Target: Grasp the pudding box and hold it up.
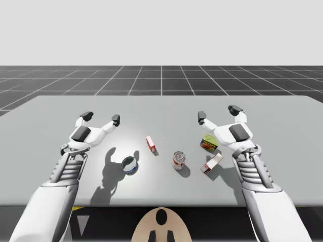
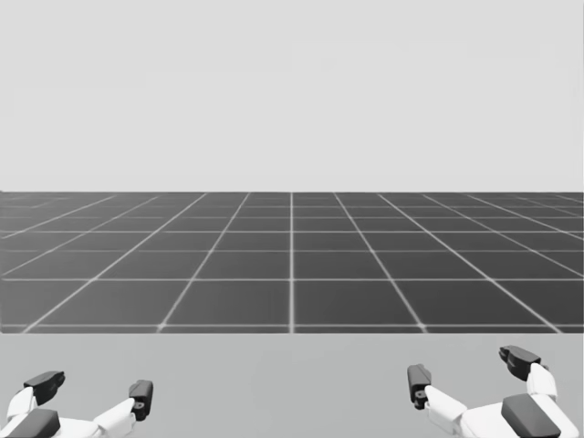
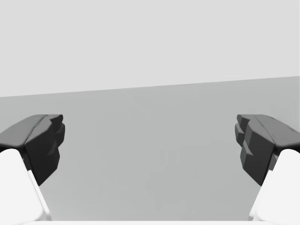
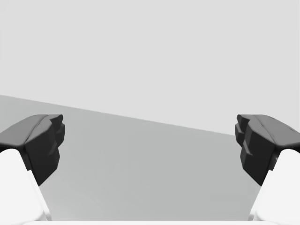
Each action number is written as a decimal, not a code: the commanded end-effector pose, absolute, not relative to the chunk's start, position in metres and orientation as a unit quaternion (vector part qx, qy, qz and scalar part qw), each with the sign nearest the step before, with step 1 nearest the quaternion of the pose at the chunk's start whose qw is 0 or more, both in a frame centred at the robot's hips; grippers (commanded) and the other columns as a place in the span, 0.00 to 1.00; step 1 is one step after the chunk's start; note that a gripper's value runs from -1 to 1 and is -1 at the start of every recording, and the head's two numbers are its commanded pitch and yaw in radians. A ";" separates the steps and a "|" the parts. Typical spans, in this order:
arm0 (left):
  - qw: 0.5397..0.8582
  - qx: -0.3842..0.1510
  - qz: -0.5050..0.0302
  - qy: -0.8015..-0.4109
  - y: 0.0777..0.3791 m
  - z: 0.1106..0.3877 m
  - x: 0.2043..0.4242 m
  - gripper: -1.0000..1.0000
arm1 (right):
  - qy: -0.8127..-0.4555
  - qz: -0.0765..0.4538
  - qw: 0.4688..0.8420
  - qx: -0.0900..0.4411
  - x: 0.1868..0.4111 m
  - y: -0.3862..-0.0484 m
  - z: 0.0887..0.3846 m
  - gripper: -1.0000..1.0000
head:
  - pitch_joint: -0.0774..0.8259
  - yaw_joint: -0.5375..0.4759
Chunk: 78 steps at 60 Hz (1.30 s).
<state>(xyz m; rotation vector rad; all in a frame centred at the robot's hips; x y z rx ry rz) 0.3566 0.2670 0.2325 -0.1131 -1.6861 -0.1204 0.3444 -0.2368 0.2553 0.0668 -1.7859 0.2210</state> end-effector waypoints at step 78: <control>0.663 -0.050 -0.068 -0.744 0.262 0.230 0.357 0.00 | -0.772 0.100 0.627 0.030 0.346 -0.236 0.255 0.00 | 0.91 0.19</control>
